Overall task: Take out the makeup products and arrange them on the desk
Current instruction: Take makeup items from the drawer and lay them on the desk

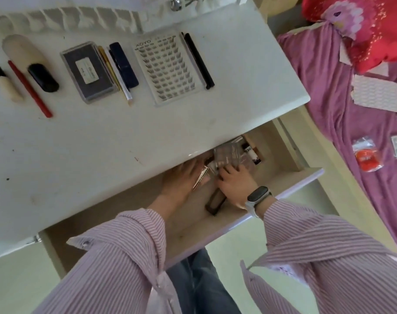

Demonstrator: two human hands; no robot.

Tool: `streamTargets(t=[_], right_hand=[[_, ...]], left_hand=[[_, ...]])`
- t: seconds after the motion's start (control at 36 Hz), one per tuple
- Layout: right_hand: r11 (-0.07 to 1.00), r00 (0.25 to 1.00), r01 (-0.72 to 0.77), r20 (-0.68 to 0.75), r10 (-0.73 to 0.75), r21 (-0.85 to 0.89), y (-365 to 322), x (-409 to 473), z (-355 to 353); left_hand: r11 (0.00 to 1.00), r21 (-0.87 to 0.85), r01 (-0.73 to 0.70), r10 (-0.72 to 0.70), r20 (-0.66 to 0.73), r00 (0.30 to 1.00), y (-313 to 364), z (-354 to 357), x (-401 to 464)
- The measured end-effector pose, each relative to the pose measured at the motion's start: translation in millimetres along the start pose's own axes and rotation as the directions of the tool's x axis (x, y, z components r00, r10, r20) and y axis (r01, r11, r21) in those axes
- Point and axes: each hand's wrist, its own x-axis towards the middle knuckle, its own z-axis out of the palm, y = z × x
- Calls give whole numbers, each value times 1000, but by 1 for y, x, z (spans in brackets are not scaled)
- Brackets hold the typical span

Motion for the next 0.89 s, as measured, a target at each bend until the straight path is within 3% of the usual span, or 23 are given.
streamTargets(t=[0.03,0.11,0.36,0.58,0.72,0.89], right_hand=[[1000,1000,-4,-17,4,14,-1,0,2],[997,993,-11,120,2,70,-2,0,14],[984,976,-63,216,26,165,18,-9,5],[938,971,-206,180,160,277,39,-20,-6],[918,965,-251,155,212,308,41,-22,-7],[898,957,-285,143,251,336,42,-25,-7]], left_hand=[[1000,20,5,-6,10,1000,0,4,1],[999,-36,28,-24,111,994,1,15,-5],[944,-250,214,-213,32,977,16,13,-27],[982,-120,146,-146,7,989,24,15,-13],[991,10,131,-131,115,985,40,11,0],[976,25,218,-218,22,976,44,17,4]])
